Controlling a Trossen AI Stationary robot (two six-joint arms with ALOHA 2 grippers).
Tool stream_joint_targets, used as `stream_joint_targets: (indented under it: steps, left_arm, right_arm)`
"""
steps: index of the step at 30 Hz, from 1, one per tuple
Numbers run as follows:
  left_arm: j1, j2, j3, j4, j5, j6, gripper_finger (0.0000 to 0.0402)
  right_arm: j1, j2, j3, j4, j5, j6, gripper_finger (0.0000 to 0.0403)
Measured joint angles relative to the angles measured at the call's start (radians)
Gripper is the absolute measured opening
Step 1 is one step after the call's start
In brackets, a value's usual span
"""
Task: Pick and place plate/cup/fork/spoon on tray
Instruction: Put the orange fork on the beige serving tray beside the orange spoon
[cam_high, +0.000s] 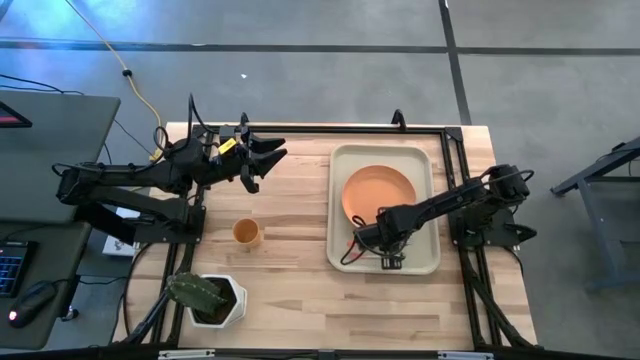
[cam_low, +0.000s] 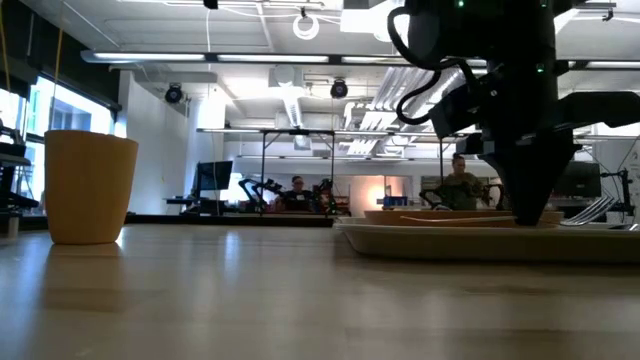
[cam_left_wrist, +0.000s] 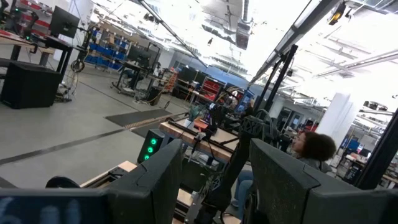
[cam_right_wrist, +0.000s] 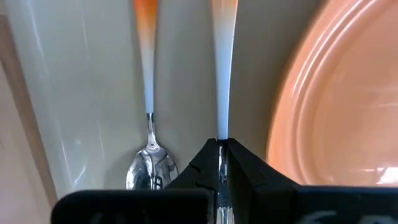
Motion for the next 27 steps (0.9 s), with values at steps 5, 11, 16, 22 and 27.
stream_joint_targets:
  steps: [5, 11, 16, 22, 27]
  left_arm:
    - [0.000, 0.000, 0.000, 0.000, 0.000, 0.000, 0.0179]
    - [0.000, 0.000, 0.000, 0.000, 0.000, 0.000, 0.0179]
    - [0.000, 0.000, 0.000, 0.000, 0.000, 0.007, 0.0179]
    - [0.000, 0.000, 0.000, 0.000, 0.000, 0.017, 0.0179]
    - [0.000, 0.000, 0.000, 0.000, 0.000, 0.017, 0.0179]
  right_arm:
    - [-0.010, 0.000, 0.000, 0.001, -0.005, 0.010, 0.0004]
    - [-0.032, 0.000, -0.001, 0.004, -0.020, 0.040, 0.0004]
    - [-0.037, 0.000, -0.035, 0.054, -0.030, 0.053, 0.0004]
    - [-0.033, 0.000, -0.081, 0.068, -0.040, 0.074, 0.0004]
    - [-0.024, 0.000, -0.084, 0.084, -0.041, 0.049, 0.0004]
